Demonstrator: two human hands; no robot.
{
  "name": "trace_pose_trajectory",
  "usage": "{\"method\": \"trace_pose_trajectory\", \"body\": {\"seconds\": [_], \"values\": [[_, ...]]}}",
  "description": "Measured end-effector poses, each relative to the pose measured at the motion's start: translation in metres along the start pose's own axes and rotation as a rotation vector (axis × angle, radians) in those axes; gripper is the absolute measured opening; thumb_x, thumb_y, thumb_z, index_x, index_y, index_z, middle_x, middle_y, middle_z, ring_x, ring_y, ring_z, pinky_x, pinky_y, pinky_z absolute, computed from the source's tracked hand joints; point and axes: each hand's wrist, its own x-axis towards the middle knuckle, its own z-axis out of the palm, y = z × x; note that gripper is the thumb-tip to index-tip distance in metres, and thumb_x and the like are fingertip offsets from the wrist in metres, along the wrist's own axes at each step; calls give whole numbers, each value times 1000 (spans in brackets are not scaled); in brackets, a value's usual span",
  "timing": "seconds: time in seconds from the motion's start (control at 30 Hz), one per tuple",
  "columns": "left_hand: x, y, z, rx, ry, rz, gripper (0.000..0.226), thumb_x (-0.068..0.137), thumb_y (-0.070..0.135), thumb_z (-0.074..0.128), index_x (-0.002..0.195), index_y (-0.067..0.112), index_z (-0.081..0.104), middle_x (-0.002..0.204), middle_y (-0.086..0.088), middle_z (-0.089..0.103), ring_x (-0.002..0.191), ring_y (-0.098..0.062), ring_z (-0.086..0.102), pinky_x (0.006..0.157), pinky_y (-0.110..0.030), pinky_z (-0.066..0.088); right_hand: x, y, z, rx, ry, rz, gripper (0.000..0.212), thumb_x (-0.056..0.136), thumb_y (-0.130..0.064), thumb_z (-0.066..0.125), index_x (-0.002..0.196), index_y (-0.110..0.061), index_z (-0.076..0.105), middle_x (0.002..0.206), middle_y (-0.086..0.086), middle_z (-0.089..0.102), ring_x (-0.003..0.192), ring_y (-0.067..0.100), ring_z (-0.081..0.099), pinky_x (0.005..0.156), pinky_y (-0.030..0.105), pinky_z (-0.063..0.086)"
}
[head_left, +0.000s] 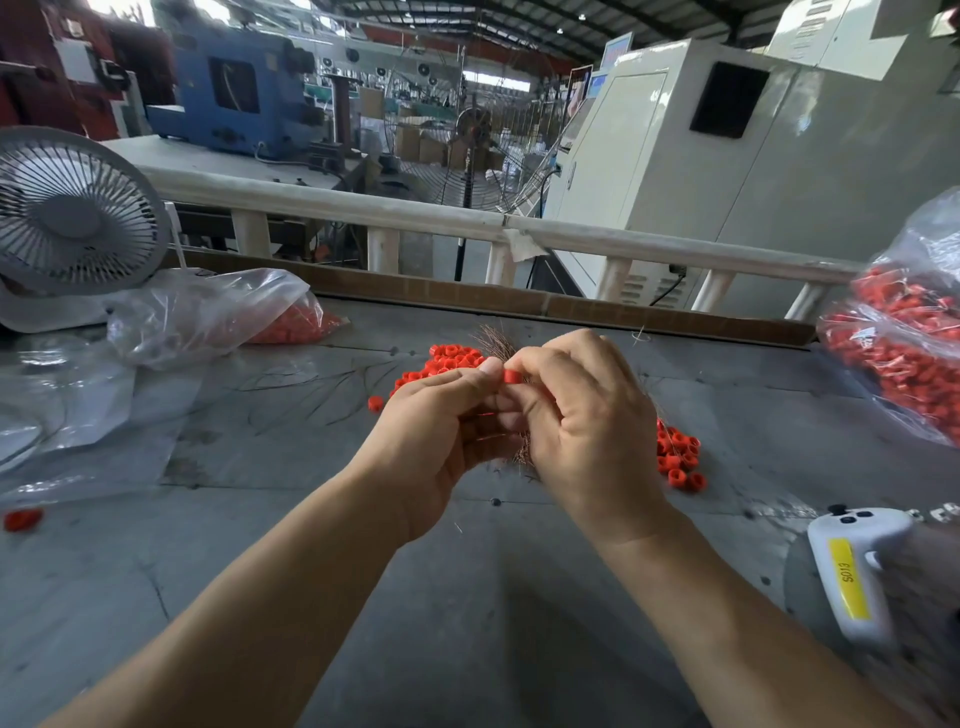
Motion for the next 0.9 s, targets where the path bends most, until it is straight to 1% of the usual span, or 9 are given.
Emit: {"method": "trace_pose_trajectory", "body": {"seconds": [0.13,0.3,0.37,0.43,0.5,0.57,0.63,0.77,0.9], "values": [[1,1,-1,-9,34,31,31,100,17,59,117,-9,64,94,-19,61,85,-27,61,90,-42,53,-1,0,-2,29,-74,10,7,95,-15,73,101,-11,74,91,1,64,79,20,63,65,38,54],[2,0,-4,-24,69,34,37,97,12,61,125,-13,59,108,-25,62,100,-35,60,107,-52,47,-1,-3,1,92,-121,39,12,93,-15,76,103,-10,72,96,0,66,85,14,62,74,19,48],[3,-1,-5,-23,78,34,35,98,11,62,123,-13,61,106,-24,61,97,-34,61,102,-49,51,-2,-2,2,115,-129,59,10,93,-14,76,100,-9,71,96,0,66,83,13,62,73,18,48],[4,-1,-5,-27,86,41,29,97,10,63,119,-9,64,97,-21,62,84,-26,65,88,-39,58,-3,-2,2,135,-136,83,8,93,-13,75,98,-10,70,95,-1,65,81,13,62,70,22,50],[5,-2,-7,-48,98,36,24,95,11,66,115,-3,67,88,-14,65,75,-20,64,78,-33,60,-3,-2,2,141,-140,96,8,91,-10,74,97,-11,68,94,-2,65,82,12,62,71,19,49],[5,-3,-8,-50,96,9,30,93,15,69,116,-4,69,89,-12,66,79,-21,64,86,-37,58,-3,-2,3,147,-142,83,11,90,-7,74,98,-11,68,95,-3,65,84,11,61,74,15,47],[6,-4,-9,-41,87,-6,33,90,17,70,115,-5,70,93,-14,67,83,-23,64,93,-42,56,-3,-2,3,179,-146,63,15,89,-4,73,101,-11,69,98,-3,67,89,11,63,79,18,50],[6,-3,-12,-37,92,38,37,79,17,74,112,0,71,90,-11,71,73,-17,67,77,-31,58,-4,-2,3,215,-165,67,23,91,-2,71,110,-15,72,106,-4,68,99,8,64,88,15,50],[7,-3,-15,10,62,51,38,78,17,72,109,-4,71,87,-14,68,71,-17,66,71,-28,59,-5,1,3,295,-162,149,18,94,-7,70,109,-17,73,103,-7,70,96,3,65,85,12,49]]}}
